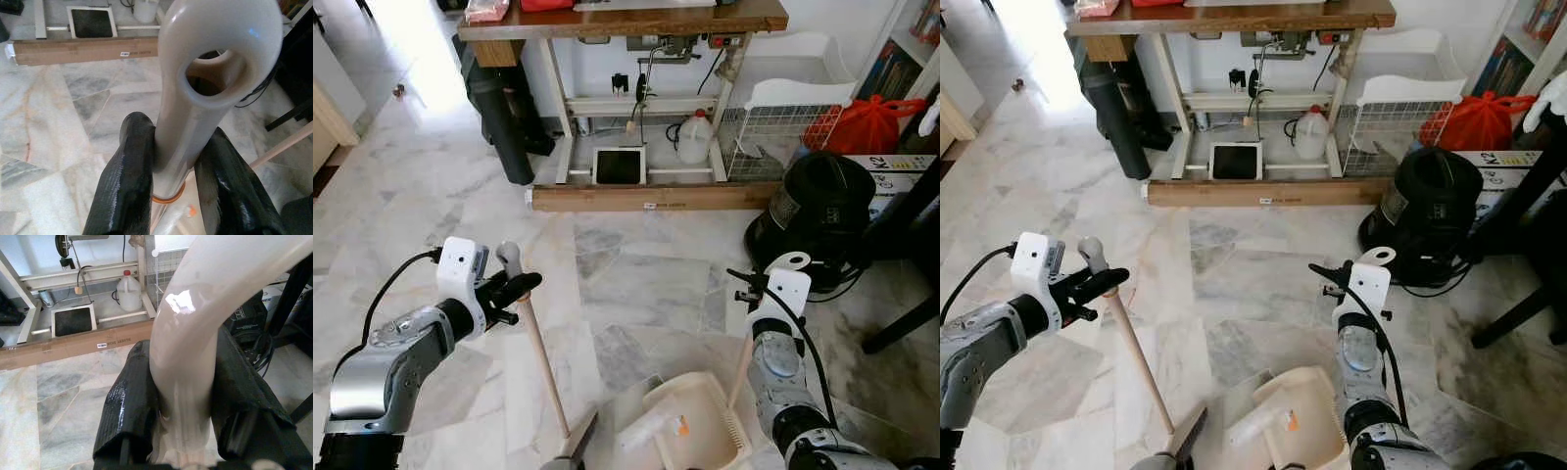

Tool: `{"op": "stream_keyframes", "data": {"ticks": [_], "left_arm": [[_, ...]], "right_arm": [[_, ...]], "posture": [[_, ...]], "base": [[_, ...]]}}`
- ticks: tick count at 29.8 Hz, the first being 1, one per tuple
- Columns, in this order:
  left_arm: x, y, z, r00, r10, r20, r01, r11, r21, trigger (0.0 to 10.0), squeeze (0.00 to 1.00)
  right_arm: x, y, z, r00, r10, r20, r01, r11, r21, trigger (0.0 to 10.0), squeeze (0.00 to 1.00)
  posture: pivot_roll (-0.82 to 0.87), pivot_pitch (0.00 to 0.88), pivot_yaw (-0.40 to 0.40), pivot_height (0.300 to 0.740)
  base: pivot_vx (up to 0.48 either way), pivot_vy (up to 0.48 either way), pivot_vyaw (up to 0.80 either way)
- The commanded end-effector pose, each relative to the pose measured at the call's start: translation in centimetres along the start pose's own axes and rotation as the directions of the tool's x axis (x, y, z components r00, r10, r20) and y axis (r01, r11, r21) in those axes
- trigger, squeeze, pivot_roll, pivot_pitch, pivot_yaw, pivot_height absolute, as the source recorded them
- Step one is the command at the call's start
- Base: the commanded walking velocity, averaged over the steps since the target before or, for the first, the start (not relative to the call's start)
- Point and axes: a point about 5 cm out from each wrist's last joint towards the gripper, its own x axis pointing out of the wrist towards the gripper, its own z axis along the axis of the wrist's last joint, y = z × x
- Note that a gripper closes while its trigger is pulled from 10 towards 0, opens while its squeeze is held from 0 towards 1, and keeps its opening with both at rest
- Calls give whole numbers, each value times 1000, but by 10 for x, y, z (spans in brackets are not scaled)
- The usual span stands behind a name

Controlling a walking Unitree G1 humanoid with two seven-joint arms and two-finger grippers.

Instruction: Sweep floor

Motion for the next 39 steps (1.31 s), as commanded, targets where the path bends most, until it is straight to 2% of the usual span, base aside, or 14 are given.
{"op": "stream_keyframes", "data": {"ticks": [1,9,25,29,37,39], "left_arm": [[5,-9,-8,997,-73,8,74,992,-104,10000,0],[9,-16,-16,996,-90,7,90,984,-151,10000,0],[14,-19,-20,995,-96,16,98,980,-172,10000,0],[21,-19,-19,997,-62,55,73,976,-207,10000,0],[33,-22,-23,996,-29,80,48,968,-247,10000,0],[37,-23,-21,993,-22,118,56,955,-292,10000,0]], "right_arm": [[-11,15,-20,994,9,-110,1,996,89,10000,0],[-15,18,-23,992,16,-126,-2,993,115,10000,0],[-17,30,-24,989,58,-138,-39,989,142,10000,0],[-20,35,-25,986,93,-135,-77,990,118,10000,0],[-22,37,-27,985,105,-135,-89,989,117,10000,0],[-23,36,-28,985,106,-134,-90,989,119,10000,0]], "posture": [[173,136,74,740],[164,143,74,740],[155,151,73,740],[146,154,69,740],[131,164,67,740],[133,167,66,740]], "base": [[0,0,0],[0,0,0],[0,0,0],[0,0,0],[0,0,0],[0,0,0]]}}
